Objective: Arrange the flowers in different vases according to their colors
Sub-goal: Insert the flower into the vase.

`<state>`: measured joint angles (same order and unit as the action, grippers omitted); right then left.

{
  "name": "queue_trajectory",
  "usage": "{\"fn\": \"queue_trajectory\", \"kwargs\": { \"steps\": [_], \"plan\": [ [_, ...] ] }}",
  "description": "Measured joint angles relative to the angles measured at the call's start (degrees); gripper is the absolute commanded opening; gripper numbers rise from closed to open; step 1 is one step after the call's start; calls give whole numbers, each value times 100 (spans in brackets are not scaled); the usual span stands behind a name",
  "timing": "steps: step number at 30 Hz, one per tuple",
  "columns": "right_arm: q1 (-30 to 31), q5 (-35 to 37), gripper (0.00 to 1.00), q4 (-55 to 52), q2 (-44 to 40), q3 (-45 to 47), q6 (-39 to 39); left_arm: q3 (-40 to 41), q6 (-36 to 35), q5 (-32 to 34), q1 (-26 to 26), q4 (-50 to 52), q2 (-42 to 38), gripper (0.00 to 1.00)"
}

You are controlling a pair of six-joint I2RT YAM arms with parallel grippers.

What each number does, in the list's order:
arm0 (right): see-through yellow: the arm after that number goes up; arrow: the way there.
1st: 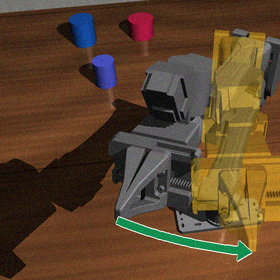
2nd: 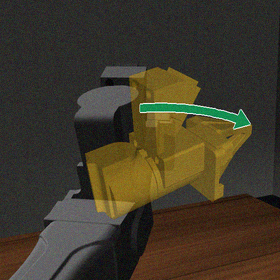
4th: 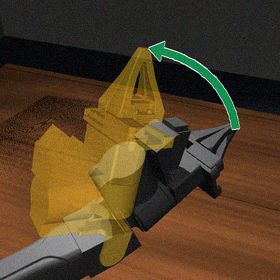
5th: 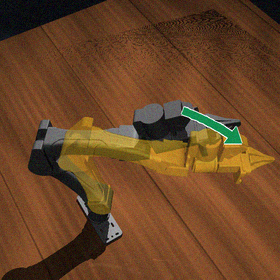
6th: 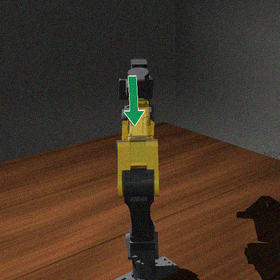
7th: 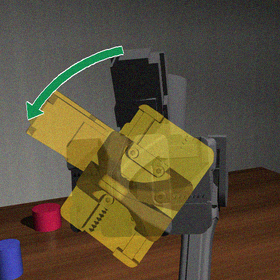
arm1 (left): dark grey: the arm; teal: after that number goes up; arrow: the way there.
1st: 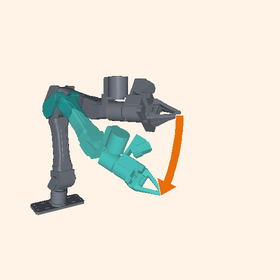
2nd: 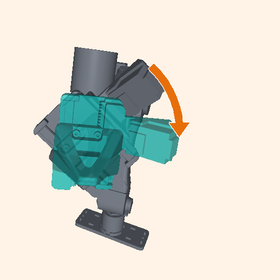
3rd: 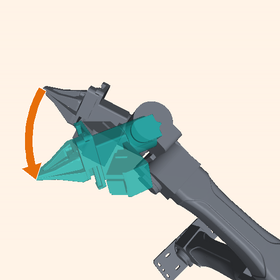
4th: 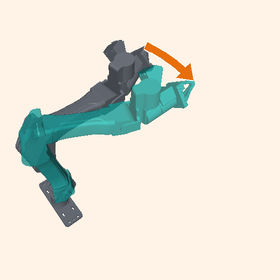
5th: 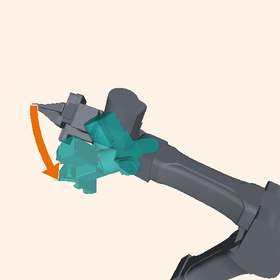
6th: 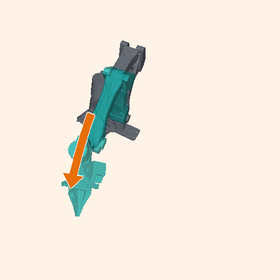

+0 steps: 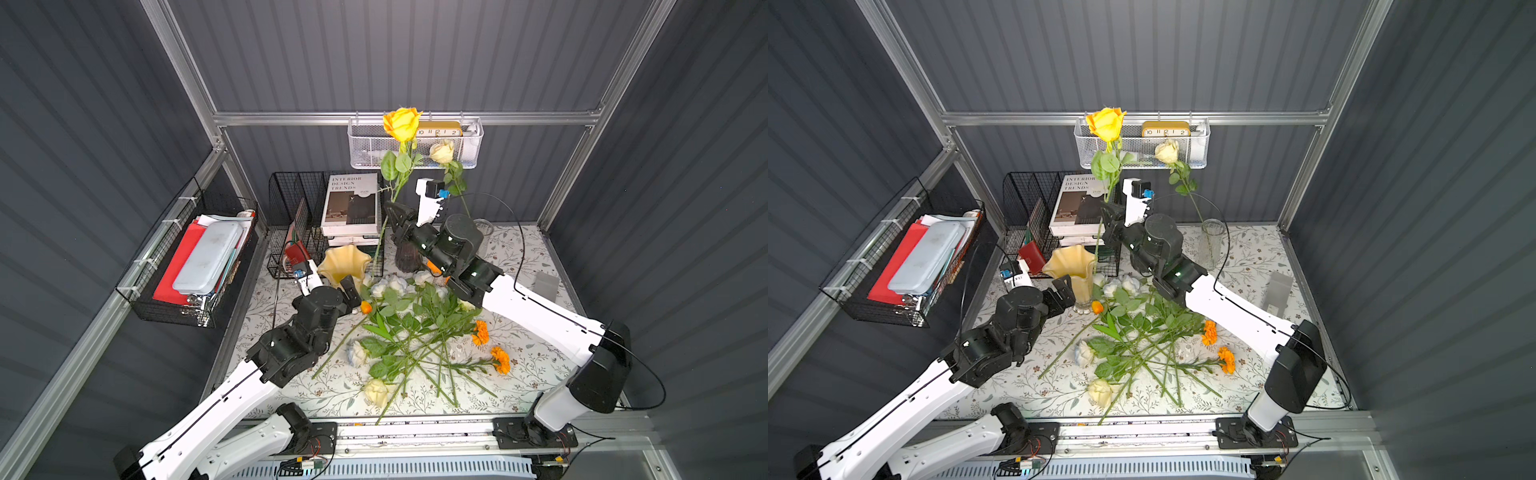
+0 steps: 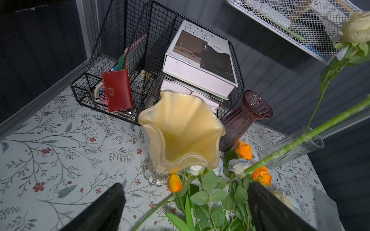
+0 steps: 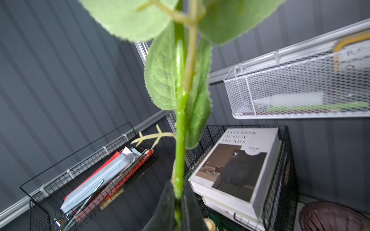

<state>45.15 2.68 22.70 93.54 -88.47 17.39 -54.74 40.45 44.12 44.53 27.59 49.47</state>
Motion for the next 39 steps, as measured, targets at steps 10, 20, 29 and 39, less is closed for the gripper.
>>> {"fn": "queue_trajectory", "kwargs": {
  "steps": [10,20,29,39],
  "plan": [
    [118,-269,0,138,1488,-1270,-133,0,363,505,0,431,-529,99],
    [243,-411,70,496,2170,-717,-275,96,387,474,0,435,-581,99],
    [299,-120,72,26,205,914,-273,286,337,280,0,256,-686,99],
    [33,326,60,-2149,-1235,2354,1244,772,31,-599,0,-457,-225,99]
  ]
}}
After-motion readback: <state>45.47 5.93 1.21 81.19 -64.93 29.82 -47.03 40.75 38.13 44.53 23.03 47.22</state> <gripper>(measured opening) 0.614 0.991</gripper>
